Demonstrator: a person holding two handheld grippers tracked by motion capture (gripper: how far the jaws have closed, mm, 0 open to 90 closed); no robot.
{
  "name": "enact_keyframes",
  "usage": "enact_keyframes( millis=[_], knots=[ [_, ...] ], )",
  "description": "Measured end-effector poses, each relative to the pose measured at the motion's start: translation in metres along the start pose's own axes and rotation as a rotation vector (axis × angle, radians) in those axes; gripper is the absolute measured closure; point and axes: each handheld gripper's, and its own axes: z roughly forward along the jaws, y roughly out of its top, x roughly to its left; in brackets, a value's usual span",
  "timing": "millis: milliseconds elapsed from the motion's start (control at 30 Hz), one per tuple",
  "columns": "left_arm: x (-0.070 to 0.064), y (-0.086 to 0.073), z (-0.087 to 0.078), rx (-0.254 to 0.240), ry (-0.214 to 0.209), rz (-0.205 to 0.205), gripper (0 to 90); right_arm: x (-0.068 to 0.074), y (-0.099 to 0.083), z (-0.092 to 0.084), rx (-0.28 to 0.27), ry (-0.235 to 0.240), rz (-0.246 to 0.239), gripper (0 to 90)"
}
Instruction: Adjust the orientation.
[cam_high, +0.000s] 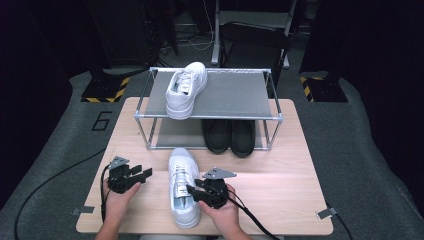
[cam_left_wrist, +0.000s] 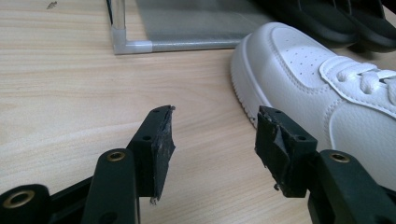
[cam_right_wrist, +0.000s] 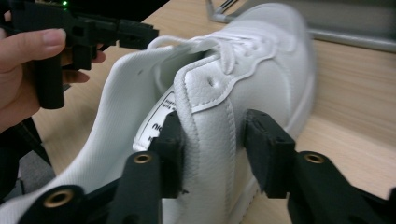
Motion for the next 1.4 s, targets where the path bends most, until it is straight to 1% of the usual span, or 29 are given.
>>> enact_keyframes(
  millis=[33, 67, 100, 133, 167, 233, 300, 333, 367, 500, 600, 633, 667, 733, 833, 867, 900, 1000, 1033, 1100, 1133, 1167, 1200, 1267, 1300, 1333, 1400],
  knots=[
    [0.000, 0.000, 0.000, 0.000, -0.001, -0.003, 46.2, -0.003, 0.001, -0.002, 0.003, -0.003, 0.006, 64.7],
    [0.000, 0.000, 0.000, -0.001, -0.002, -0.005, 46.2, -0.006, 0.002, -0.003, -0.005, -0.002, 0.030, 66.2],
    [0.000, 0.000, 0.001, -0.001, -0.002, -0.008, 46.2, -0.010, 0.002, -0.005, 0.000, -0.003, 0.024, 67.7],
    [0.001, 0.000, 0.001, 0.001, -0.002, -0.003, 46.2, -0.012, 0.004, -0.006, -0.007, -0.010, 0.021, 69.9],
    [0.000, 0.000, 0.001, 0.002, -0.002, -0.005, 46.2, -0.015, 0.005, -0.007, -0.006, -0.017, 0.008, 71.8],
    [0.000, -0.001, 0.002, -0.005, 0.002, -0.009, 46.2, -0.017, 0.007, -0.009, -0.005, -0.036, -0.006, 74.6],
    [0.001, -0.001, 0.002, -0.006, 0.002, -0.010, 46.2, -0.022, 0.008, -0.010, -0.002, -0.032, -0.015, 76.5],
    [0.001, -0.001, 0.002, -0.007, 0.003, -0.011, 46.2, -0.023, 0.009, -0.011, -0.002, -0.033, -0.018, 77.3],
    [0.001, -0.001, 0.001, 0.005, -0.001, -0.010, 46.2, -0.023, 0.009, -0.011, -0.002, -0.037, -0.021, 78.2],
    [0.002, -0.001, 0.002, 0.002, 0.000, -0.014, 46.2, -0.022, 0.008, -0.013, -0.008, -0.057, -0.040, 80.4],
    [0.004, -0.001, 0.001, 0.002, 0.003, -0.009, 46.2, -0.023, 0.007, -0.014, -0.016, -0.063, -0.034, 81.4],
    [0.005, -0.002, 0.000, 0.008, 0.004, 0.002, 46.3, -0.024, 0.006, -0.014, -0.023, -0.067, -0.042, 81.6],
    [0.004, -0.002, 0.000, 0.003, 0.006, -0.007, 46.3, -0.024, 0.006, -0.015, -0.024, -0.071, -0.033, 81.8],
    [0.006, -0.002, -0.001, 0.015, 0.005, -0.004, 46.3, -0.026, 0.005, -0.017, -0.037, -0.087, -0.031, 82.0],
    [0.006, -0.002, 0.000, 0.000, 0.010, -0.009, 46.3, -0.030, 0.003, -0.025, -0.051, -0.126, -0.024, 82.1],
    [0.006, -0.002, 0.000, -0.001, 0.010, -0.012, 46.3, -0.031, 0.003, -0.028, -0.057, -0.134, -0.011, 82.1],
    [0.005, -0.002, 0.000, -0.001, 0.014, -0.010, 46.3, -0.033, 0.002, -0.030, -0.060, -0.138, 0.000, 82.1],
    [0.005, -0.001, -0.001, 0.016, 0.005, -0.003, 46.3, -0.040, -0.001, -0.039, -0.072, -0.153, 0.009, 81.9],
    [0.005, -0.001, 0.000, 0.006, 0.005, 0.000, 46.3, -0.041, -0.002, -0.041, -0.073, -0.155, 0.016, 81.7],
    [0.004, -0.001, 0.001, 0.013, 0.006, -0.004, 46.3, -0.045, -0.005, -0.044, -0.073, -0.153, 0.015, 80.7],
    [0.004, -0.001, 0.001, 0.007, 0.006, 0.003, 46.3, -0.046, -0.006, -0.045, -0.072, -0.149, 0.012, 80.0],
    [0.002, -0.001, 0.002, 0.003, 0.004, -0.015, 46.3, -0.046, -0.007, -0.045, -0.071, -0.149, 0.006, 79.1],
    [0.002, -0.001, 0.002, 0.003, 0.004, -0.019, 46.3, -0.045, -0.007, -0.045, -0.067, -0.148, 0.006, 77.5],
    [0.002, -0.001, 0.003, -0.002, 0.007, -0.005, 46.3, -0.047, -0.007, -0.044, -0.063, -0.149, -0.002, 74.2],
    [0.002, -0.001, 0.003, -0.002, 0.007, -0.006, 46.3, -0.047, -0.006, -0.044, -0.052, -0.139, 0.010, 72.5],
    [0.001, -0.001, 0.002, 0.002, 0.004, -0.018, 46.3, -0.047, -0.006, -0.044, -0.051, -0.142, 0.016, 71.6],
    [0.002, 0.000, 0.002, -0.004, 0.003, -0.016, 46.3, -0.047, -0.005, -0.043, -0.044, -0.153, 0.014, 69.7]
  ],
)
